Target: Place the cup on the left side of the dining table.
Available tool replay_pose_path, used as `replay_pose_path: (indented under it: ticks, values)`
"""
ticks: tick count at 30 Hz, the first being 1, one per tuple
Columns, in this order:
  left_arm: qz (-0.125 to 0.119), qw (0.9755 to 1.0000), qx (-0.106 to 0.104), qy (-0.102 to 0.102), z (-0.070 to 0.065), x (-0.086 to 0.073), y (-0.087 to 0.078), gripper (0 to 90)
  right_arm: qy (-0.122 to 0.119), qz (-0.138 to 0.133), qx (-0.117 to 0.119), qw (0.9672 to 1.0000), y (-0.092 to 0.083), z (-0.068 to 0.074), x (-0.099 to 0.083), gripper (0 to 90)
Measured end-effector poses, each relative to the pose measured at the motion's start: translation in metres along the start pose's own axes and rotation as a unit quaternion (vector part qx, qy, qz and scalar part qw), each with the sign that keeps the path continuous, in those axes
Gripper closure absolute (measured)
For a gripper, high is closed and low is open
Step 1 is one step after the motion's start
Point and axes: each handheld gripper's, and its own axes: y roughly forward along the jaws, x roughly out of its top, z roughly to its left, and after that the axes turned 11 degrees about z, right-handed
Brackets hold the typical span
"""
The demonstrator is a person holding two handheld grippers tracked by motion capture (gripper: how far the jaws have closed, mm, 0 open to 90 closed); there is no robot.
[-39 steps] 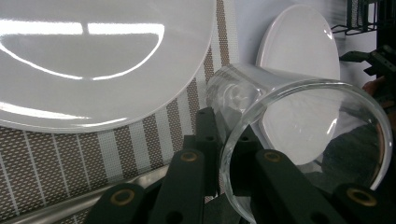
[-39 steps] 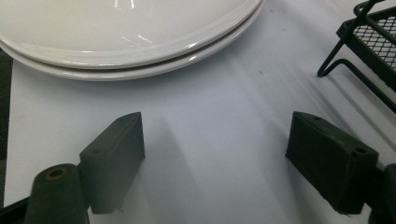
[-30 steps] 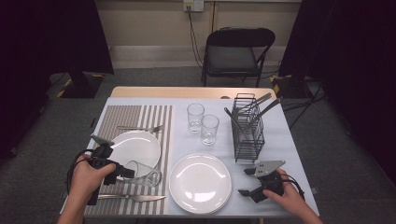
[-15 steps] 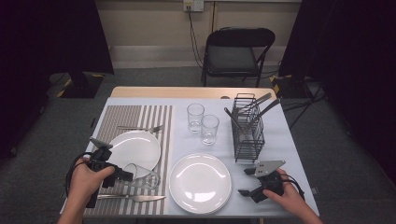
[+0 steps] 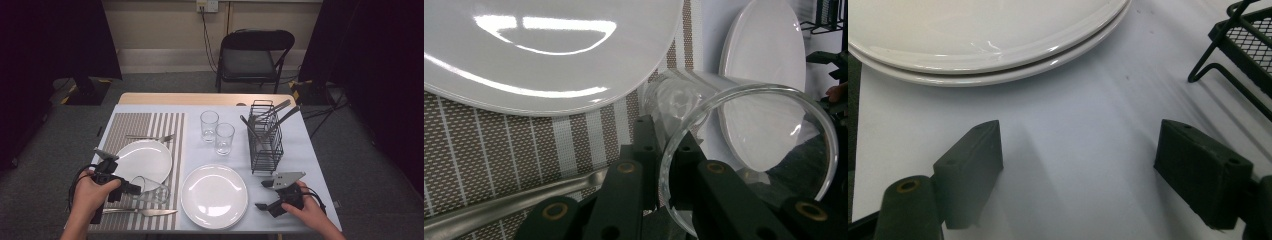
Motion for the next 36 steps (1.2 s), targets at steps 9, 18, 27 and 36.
replay_pose_path:
  ticks: [9,18,27,36]
  values:
    - [-0.002,1.0000,0.000,-0.006,0.0007,-0.0008,-0.0011,85.4,0.001,0.000,0.000,1.0000,0.0000,0.0000,0.0000,18.2]
    - [0.002,1.0000,-0.001,-0.004,0.0007,-0.0012,-0.0027,85.5,0.000,0.000,0.000,1.0000,0.0000,-0.0001,0.0000,18.2]
    - [-0.002,0.9999,-0.004,-0.011,0.0040,-0.0035,-0.0052,85.5,0.000,0.000,0.000,1.0000,0.0000,-0.0001,0.0000,18.2]
    - [-0.002,0.9998,-0.004,-0.017,0.0037,-0.0035,-0.0065,85.4,0.001,0.000,0.001,1.0000,0.0000,-0.0002,0.0000,18.2]
